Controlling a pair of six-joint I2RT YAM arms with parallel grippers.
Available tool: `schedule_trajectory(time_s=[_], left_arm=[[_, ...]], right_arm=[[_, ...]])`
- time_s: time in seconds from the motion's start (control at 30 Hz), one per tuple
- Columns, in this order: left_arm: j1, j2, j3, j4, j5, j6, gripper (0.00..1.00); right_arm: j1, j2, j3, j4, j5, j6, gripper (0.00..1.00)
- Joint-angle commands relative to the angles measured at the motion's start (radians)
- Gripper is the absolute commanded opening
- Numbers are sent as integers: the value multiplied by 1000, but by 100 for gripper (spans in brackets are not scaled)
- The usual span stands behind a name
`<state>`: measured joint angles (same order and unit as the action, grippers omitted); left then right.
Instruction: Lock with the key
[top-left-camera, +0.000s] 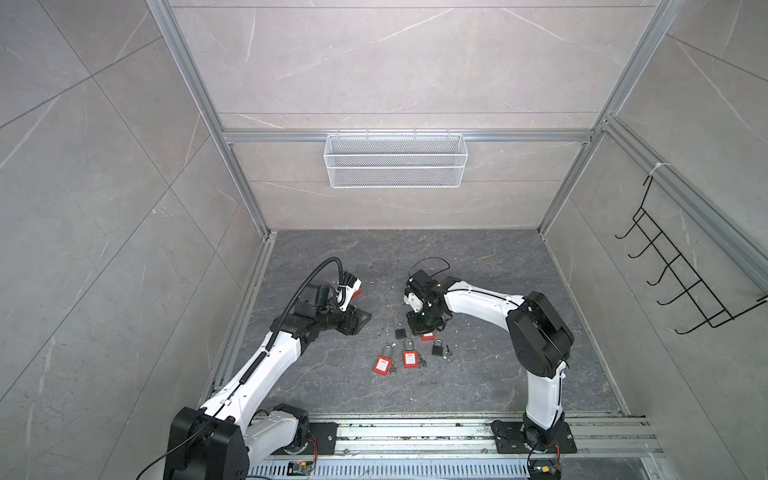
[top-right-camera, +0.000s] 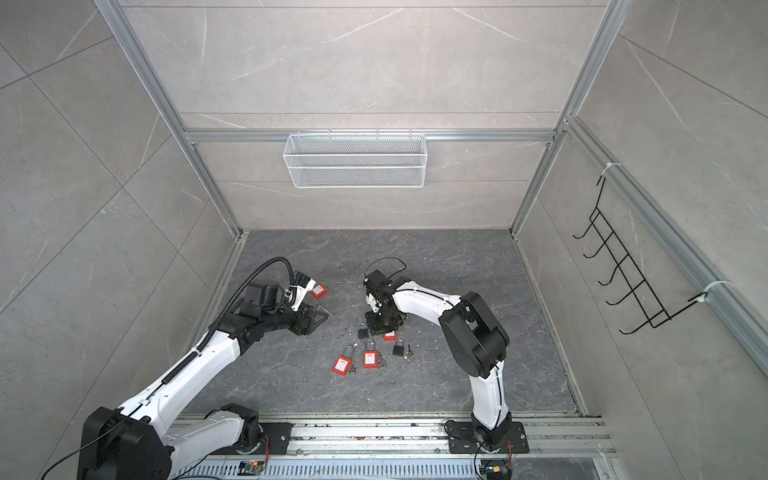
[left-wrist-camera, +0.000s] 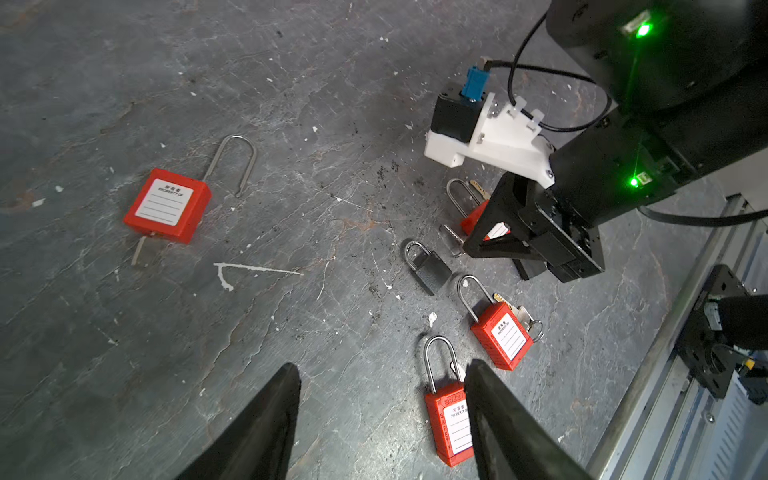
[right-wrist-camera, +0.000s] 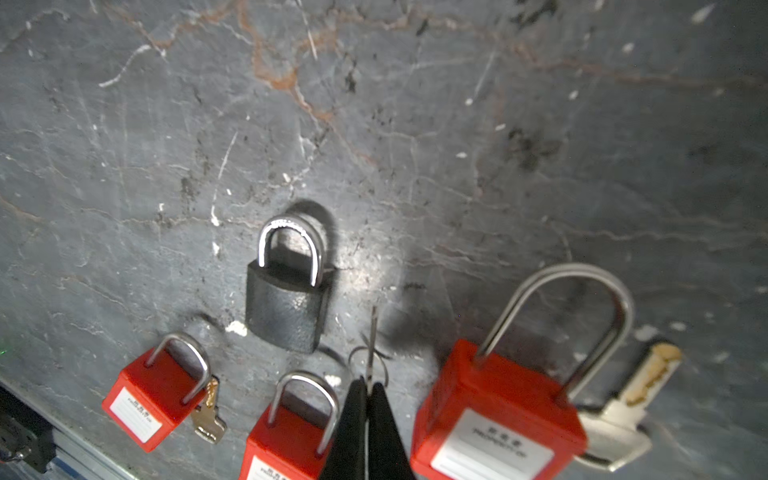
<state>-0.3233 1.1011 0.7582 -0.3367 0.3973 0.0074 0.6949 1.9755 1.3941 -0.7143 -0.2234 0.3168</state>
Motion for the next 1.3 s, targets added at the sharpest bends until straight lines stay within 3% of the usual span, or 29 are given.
schedule_trajectory(time_s=[0.0,0.37,0.57,0.7,0.97,1.27], left_arm=[[7,-23,5,12,-42,-68,66],[58,-29,18,-12,-123,-155,77],[125,110,130,-86,-147,-176,79],[129,304,284,-171,-204,-72,80],[128,722,629,-319,-332,79,79],[69,933,802,-325,-371,154,78]], right_arm=[[-2,26,58,-59,40,11,15],[13,-51,155,-99,129,108,33],[55,72,374,-125,214,258,37],[76,118,441,-115,253,339,39],[87,21,317,-68,285,376,42],[87,-129,102,-23,286,398,43]])
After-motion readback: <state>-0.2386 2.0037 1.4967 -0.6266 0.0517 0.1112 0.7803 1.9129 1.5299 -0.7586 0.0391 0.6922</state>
